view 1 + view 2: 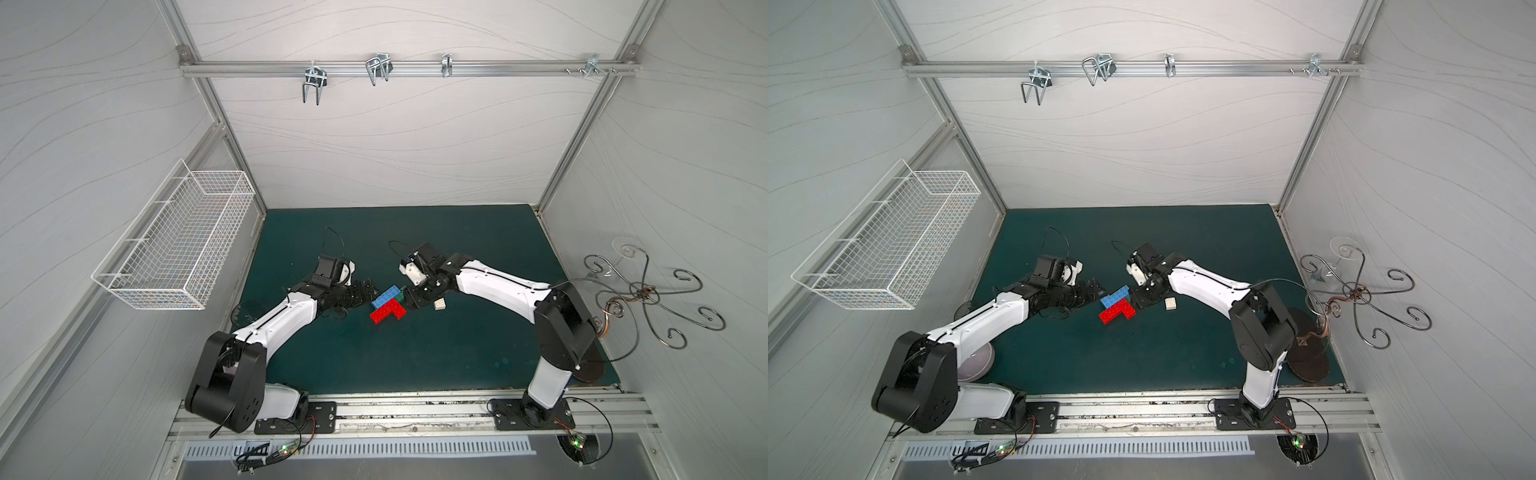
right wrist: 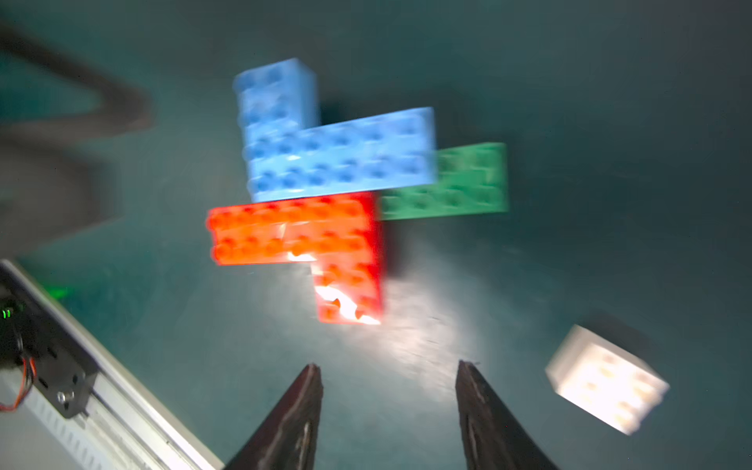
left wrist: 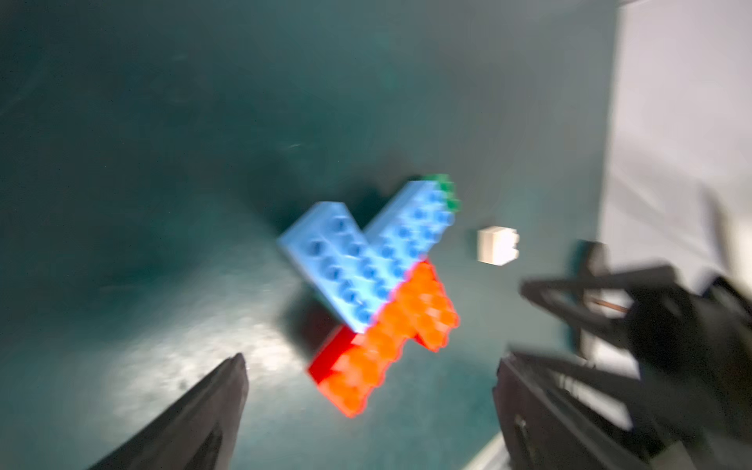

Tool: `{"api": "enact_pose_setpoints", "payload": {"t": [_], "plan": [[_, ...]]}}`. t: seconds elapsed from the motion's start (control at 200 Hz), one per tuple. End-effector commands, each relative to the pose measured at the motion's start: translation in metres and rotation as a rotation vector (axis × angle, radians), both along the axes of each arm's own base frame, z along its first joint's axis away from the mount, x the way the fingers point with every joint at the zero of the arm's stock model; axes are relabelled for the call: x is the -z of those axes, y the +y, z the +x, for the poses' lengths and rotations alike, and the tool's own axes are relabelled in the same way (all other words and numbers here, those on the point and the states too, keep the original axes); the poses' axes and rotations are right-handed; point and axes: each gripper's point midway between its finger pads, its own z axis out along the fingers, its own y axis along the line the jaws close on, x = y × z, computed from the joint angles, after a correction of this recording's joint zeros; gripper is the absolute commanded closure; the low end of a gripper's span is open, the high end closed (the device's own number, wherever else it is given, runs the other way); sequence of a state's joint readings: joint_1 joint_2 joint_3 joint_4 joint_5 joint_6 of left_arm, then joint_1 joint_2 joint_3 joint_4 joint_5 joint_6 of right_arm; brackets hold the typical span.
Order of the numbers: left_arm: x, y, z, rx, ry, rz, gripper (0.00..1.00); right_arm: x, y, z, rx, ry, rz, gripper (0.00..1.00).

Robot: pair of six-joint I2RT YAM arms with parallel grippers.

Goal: Assemble a small pinwheel with lego
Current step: Assemble the lego brick with the lego brick, then pick up the lego brick from the center of the board.

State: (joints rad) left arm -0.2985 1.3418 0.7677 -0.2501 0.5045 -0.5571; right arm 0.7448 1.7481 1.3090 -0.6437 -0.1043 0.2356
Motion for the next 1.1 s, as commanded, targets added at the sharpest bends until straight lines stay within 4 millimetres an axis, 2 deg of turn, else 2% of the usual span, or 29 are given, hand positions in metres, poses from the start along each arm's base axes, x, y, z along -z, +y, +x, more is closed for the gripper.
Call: {"api": "enact_pose_setpoints", "payload": {"t": [0.0, 0.055, 0.135, 0.3, 0.49, 0.67, 0.88, 1.005, 1.09], "plan": [[-0.042, -0.029, -0.001, 0.129, -0.075, -0.188, 0.0, 0.001, -0.046, 0.017, 0.146, -0.008, -0.055, 0.36], [-0.043, -0.032, -0.005, 0.145, -0.074, -0.215, 0.0, 0.008, -0.061, 0.023, 0.171, 0.011, -0.088, 0.33], [-0.037, -0.029, -0.01, 0.136, -0.079, -0.212, 0.0, 0.021, -0.069, 0.027, 0.175, 0.032, -0.123, 0.32], [-0.024, -0.024, -0.021, 0.122, -0.048, -0.2, 0.0, 0.038, -0.063, 0.031, 0.167, 0.062, -0.13, 0.33], [-0.022, -0.023, -0.025, 0.114, -0.045, -0.201, 0.0, 0.057, -0.062, 0.023, 0.136, 0.085, -0.18, 0.36], [-0.017, -0.022, -0.026, 0.114, -0.036, -0.193, 0.0, 0.069, -0.063, 0.024, 0.128, 0.093, -0.214, 0.42], [-0.016, -0.02, -0.027, 0.108, -0.044, -0.182, 0.0, 0.077, -0.065, 0.022, 0.126, 0.106, -0.232, 0.52], [-0.016, -0.019, -0.026, 0.107, -0.045, -0.181, 0.0, 0.075, -0.063, 0.024, 0.119, 0.108, -0.226, 0.68], [-0.015, -0.018, -0.027, 0.1, -0.041, -0.173, 0.0, 0.072, -0.062, 0.024, 0.11, 0.104, -0.225, 0.73]]}}
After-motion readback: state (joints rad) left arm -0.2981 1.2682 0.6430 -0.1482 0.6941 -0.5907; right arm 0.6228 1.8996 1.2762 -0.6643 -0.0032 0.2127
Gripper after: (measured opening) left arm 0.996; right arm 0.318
